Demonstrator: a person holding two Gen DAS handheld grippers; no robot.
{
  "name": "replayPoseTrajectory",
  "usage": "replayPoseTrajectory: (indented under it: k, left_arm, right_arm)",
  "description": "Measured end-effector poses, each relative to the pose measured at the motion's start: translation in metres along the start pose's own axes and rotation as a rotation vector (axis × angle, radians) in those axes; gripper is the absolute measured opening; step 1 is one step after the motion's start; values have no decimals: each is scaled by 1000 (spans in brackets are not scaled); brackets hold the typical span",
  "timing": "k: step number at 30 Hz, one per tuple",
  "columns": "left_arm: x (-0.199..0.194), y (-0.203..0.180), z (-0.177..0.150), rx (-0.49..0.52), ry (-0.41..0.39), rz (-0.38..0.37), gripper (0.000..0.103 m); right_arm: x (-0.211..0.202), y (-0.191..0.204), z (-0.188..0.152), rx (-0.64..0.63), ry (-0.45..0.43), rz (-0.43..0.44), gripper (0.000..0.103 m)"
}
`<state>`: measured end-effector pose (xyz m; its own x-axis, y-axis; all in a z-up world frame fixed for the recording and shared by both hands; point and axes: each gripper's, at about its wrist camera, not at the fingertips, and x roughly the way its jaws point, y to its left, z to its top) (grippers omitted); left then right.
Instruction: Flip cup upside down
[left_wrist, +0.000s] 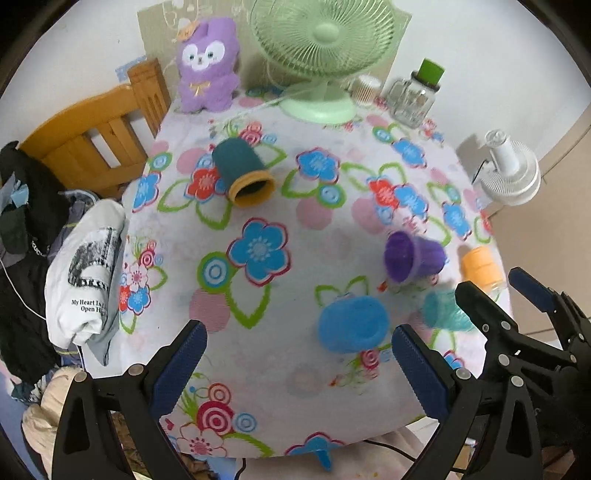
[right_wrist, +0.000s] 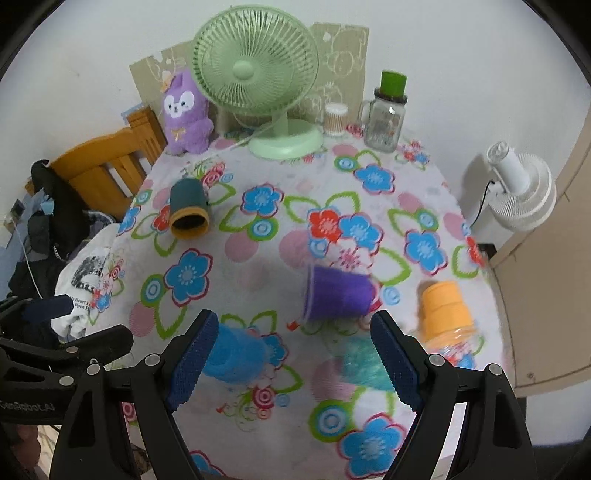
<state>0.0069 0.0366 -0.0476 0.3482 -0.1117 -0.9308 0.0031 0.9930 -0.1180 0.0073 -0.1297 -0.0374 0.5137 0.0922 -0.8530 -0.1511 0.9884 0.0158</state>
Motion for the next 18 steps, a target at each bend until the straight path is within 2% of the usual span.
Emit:
replayPoseTrajectory:
  k: [11,18]
  left_arm:
    - [-34,-30,4,-19,-72,-38,102]
    - [-57,-36,4,-32,-127,-15,102]
  right_arm:
    - [-41,-27,19,-40,-68,-14,87]
    - [-60,-27,23,-55,-90,-19,87]
